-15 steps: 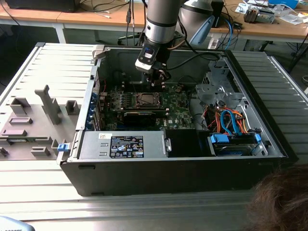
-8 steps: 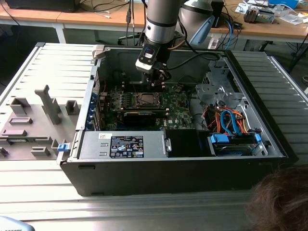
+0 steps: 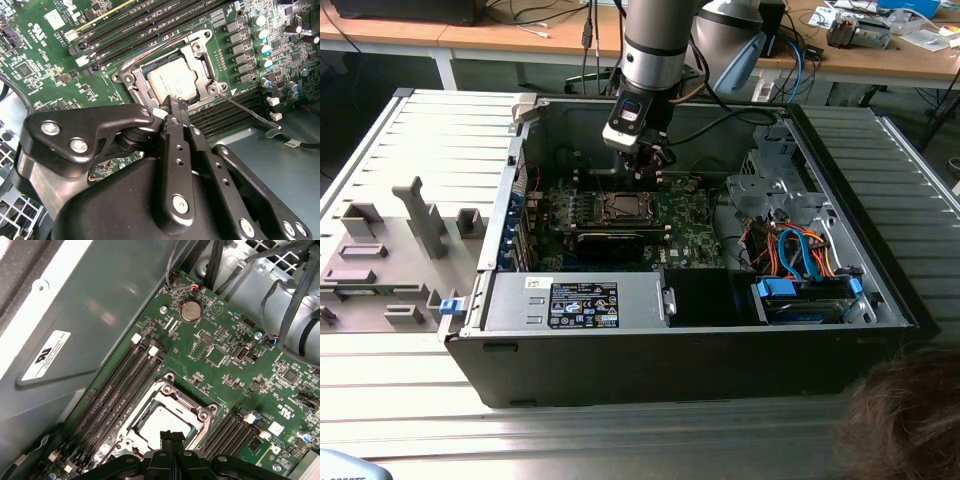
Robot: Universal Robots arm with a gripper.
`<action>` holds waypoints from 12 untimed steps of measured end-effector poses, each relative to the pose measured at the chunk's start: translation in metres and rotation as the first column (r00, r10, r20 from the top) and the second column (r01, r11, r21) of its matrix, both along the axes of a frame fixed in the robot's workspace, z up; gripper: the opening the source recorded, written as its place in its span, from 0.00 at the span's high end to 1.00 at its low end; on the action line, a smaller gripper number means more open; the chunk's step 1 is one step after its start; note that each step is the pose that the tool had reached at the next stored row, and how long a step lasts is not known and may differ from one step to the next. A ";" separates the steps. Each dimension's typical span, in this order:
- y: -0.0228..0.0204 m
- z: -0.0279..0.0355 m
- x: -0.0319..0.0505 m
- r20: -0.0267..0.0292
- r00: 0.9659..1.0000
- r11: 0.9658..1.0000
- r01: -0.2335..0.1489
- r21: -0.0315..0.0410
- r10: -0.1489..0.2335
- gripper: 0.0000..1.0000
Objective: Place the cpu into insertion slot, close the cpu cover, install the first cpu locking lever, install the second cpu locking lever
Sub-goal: 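Install the first cpu locking lever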
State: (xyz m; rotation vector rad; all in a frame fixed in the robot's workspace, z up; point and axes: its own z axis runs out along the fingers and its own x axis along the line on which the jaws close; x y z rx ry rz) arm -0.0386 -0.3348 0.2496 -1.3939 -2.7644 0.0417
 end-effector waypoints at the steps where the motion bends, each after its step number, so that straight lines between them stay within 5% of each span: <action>1: 0.0000 0.0000 0.0000 0.000 1.000 1.000 -0.003 0.000 0.003 0.89; 12: 0.0000 0.0000 0.0000 0.000 1.000 1.000 -0.021 0.000 0.021 0.89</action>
